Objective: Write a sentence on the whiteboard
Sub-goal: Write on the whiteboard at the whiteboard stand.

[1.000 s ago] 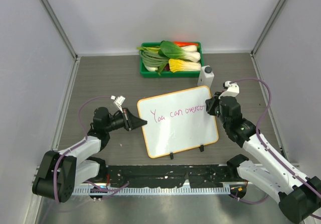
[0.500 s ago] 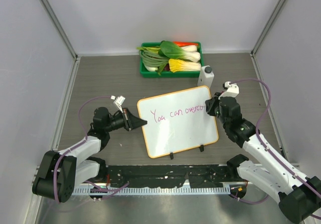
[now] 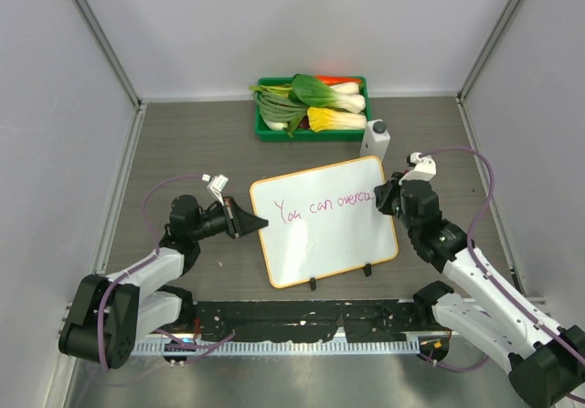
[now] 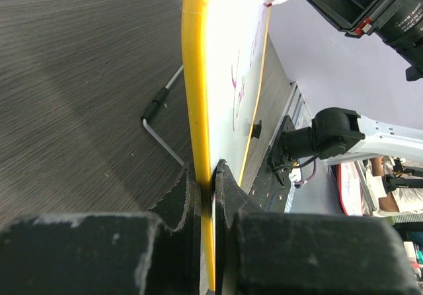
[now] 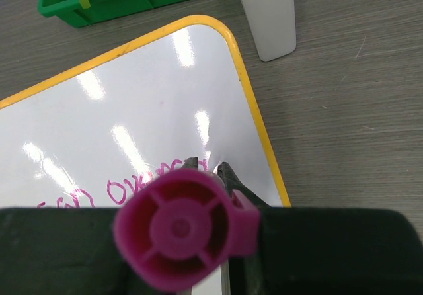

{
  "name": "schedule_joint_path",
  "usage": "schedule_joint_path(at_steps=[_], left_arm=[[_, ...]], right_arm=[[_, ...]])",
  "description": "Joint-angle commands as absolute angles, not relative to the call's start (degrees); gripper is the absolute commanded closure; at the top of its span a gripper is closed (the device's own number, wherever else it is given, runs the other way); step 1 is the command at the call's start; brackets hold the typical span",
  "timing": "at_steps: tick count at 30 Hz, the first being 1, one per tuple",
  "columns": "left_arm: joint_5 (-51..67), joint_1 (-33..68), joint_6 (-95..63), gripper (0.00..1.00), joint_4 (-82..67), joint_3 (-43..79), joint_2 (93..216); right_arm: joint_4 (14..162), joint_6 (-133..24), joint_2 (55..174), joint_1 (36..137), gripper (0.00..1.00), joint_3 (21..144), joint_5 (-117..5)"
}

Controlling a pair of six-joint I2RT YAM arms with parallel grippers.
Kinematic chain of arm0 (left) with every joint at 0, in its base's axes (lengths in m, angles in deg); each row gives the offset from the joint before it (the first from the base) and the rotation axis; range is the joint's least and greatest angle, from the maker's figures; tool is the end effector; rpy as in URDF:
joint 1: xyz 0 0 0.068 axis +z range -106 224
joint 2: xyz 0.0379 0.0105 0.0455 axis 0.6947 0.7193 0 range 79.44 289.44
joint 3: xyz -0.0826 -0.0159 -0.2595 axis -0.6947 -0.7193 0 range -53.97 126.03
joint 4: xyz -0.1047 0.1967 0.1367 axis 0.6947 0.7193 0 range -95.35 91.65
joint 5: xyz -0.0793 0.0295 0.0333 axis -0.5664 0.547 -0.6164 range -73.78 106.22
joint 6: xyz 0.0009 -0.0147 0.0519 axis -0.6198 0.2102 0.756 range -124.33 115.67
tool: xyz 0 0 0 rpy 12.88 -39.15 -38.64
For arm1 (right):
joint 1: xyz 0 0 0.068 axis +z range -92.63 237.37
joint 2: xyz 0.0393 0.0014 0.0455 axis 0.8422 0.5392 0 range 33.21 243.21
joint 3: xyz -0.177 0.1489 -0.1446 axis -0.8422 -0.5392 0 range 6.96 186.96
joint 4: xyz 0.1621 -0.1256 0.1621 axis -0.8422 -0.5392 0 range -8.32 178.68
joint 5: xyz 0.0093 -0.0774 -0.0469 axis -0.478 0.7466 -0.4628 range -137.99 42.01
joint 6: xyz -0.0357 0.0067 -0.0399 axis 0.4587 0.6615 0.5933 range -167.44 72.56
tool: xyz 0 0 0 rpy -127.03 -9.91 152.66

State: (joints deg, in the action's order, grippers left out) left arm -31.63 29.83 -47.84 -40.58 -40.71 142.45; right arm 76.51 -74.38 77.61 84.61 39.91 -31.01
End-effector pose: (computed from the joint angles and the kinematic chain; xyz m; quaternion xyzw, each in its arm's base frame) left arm 0.1865 -0.0744 0.1760 0.0571 0.7621 -0.5509 0.3354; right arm 0.1670 0.0742 0.2650 0.0787 0.8279 0.1365 0.5383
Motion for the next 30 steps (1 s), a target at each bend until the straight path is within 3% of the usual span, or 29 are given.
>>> schedule_joint_path(at_steps=[1,30], left_arm=[[-28.07,29.85,-42.21,1.00,-38.93,-40.61,142.99],[-28.16,29.85,-42.21,1.00,-38.93,-40.78,142.72]], right_arm=[[77.51,-74.25,79.52,84.53,0.99,42.03,-29.27],[74.44,-73.45,79.35,84.35,0.99,41.77,-28.56]])
